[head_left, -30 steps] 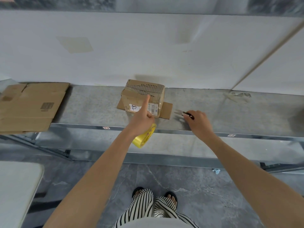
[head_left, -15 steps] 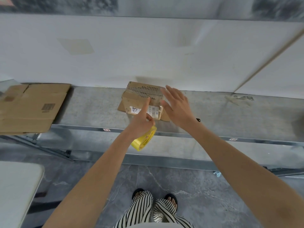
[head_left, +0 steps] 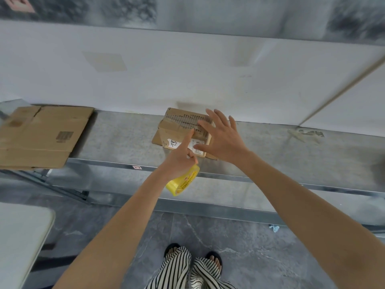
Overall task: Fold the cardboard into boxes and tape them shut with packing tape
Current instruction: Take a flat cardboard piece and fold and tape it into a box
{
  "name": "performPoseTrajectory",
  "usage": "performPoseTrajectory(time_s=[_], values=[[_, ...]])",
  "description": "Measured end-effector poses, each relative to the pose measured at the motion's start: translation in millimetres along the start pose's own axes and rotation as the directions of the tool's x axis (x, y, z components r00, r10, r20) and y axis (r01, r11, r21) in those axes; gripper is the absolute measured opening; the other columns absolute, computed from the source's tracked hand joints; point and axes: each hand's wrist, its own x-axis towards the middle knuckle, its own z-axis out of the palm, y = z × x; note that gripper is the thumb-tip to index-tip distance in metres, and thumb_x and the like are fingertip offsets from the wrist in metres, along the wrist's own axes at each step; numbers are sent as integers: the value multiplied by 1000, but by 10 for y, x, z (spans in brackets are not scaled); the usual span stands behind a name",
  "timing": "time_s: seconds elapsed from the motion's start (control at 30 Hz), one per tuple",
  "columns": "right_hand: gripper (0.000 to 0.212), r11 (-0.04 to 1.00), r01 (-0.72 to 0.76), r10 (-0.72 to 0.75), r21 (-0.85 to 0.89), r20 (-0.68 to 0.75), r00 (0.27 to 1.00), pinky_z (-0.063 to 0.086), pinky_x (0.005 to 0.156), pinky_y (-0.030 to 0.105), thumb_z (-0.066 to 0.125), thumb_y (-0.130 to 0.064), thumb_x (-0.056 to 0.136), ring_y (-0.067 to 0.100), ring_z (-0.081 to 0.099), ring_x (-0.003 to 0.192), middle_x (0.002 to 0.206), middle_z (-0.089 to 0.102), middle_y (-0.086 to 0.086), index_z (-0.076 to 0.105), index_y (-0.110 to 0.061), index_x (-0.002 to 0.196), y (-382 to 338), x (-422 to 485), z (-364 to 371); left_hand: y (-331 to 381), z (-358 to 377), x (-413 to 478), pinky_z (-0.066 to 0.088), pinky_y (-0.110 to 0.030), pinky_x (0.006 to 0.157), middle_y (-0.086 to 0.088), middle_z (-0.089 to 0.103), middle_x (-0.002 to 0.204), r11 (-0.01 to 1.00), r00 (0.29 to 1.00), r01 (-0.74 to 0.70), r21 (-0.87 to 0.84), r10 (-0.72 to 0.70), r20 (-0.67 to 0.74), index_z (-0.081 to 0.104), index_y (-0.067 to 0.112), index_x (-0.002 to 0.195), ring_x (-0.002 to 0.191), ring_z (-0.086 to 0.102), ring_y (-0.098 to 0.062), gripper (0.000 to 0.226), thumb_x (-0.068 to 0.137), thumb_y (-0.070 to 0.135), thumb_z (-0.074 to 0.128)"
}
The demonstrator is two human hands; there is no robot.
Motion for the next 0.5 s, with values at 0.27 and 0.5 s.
performPoseTrajectory(time_s=[0.27, 0.5], values=[[100, 947, -166, 161, 274, 38, 986, 12, 118, 42, 55, -66, 79, 18, 0, 147, 160, -6, -2, 5, -18, 151, -155, 58, 209, -25, -7, 5, 46, -32, 96, -4, 62, 100, 999, 1000, 4, -53, -4, -5, 9, 39, 150, 93, 58, -10, 83, 89, 5, 53], [92, 908, -199, 239, 369, -67, 969, 18, 116, 40, 50, -60, 86, 19, 6, 147, 160, -4, -1, 5, -13, 151, -237, 53, 348, -50, 24, 45, 49, -22, 76, -10, 64, 97, 996, 1000, 7, -89, -7, 6, 4, 39, 150, 86, 61, -13, 85, 89, 4, 53]])
